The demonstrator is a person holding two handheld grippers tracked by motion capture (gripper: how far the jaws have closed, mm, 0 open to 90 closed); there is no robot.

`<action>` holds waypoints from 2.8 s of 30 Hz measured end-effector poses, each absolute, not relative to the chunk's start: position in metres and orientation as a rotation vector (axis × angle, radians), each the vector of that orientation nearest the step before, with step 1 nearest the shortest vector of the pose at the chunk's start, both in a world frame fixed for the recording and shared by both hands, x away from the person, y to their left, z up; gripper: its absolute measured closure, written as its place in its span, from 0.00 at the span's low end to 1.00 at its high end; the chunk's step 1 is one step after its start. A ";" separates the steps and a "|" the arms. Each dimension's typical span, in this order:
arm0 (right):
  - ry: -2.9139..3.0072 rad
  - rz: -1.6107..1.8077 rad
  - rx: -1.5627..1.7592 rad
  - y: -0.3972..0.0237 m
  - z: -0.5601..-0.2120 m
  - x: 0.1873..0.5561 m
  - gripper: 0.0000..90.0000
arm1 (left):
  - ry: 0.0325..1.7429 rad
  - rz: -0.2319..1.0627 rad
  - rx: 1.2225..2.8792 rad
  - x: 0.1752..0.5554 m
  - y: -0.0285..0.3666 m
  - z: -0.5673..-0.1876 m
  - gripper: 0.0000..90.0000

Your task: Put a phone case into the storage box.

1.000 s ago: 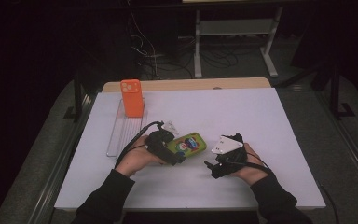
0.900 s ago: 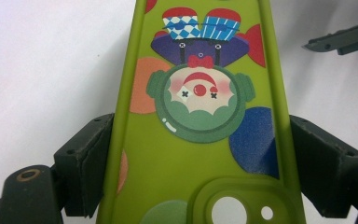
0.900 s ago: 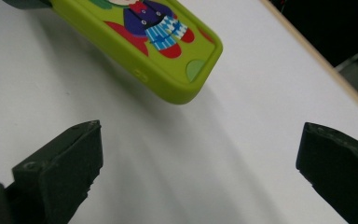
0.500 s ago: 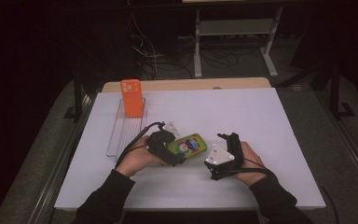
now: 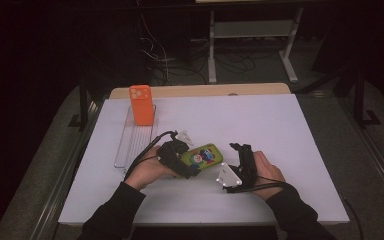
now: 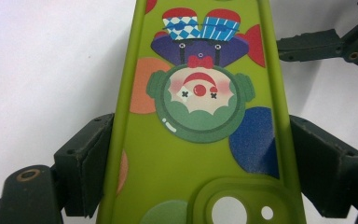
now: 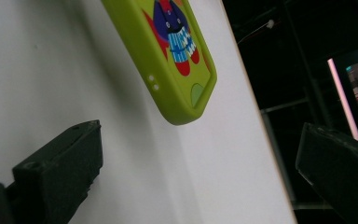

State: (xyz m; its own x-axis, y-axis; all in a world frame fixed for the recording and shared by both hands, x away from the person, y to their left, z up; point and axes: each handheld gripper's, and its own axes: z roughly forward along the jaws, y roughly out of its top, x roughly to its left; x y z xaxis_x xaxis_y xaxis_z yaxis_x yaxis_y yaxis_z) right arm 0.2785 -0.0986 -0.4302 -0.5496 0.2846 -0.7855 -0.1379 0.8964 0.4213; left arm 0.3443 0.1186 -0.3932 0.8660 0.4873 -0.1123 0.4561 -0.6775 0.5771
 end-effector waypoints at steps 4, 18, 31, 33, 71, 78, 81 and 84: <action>2.063 0.518 0.091 -0.095 -0.434 0.276 0.00 | 0.678 0.067 2.427 0.345 0.119 -0.393 0.17; 1.937 0.392 -0.061 -0.081 -0.442 0.272 0.09 | 0.652 0.079 2.459 0.347 0.121 -0.391 0.17; 1.870 0.379 -0.172 -0.069 -0.444 0.267 0.41 | 0.650 0.072 2.424 0.343 0.117 -0.390 0.17; 1.871 0.373 -0.192 -0.067 -0.446 0.267 0.47 | 0.644 0.073 2.427 0.342 0.116 -0.390 0.17; 1.849 0.331 -0.201 -0.063 -0.447 0.264 0.84 | 0.569 0.073 2.403 0.340 0.128 -0.378 0.00; 1.869 0.353 -0.132 -0.071 -0.442 0.270 0.84 | 0.565 0.085 2.366 0.341 0.140 -0.374 0.00; 1.871 0.383 -0.081 -0.075 -0.441 0.273 0.84 | 0.556 0.093 2.371 0.343 0.144 -0.373 0.00; 1.911 0.391 -0.059 -0.079 -0.439 0.276 0.84 | 0.562 0.104 2.350 0.343 0.146 -0.374 0.00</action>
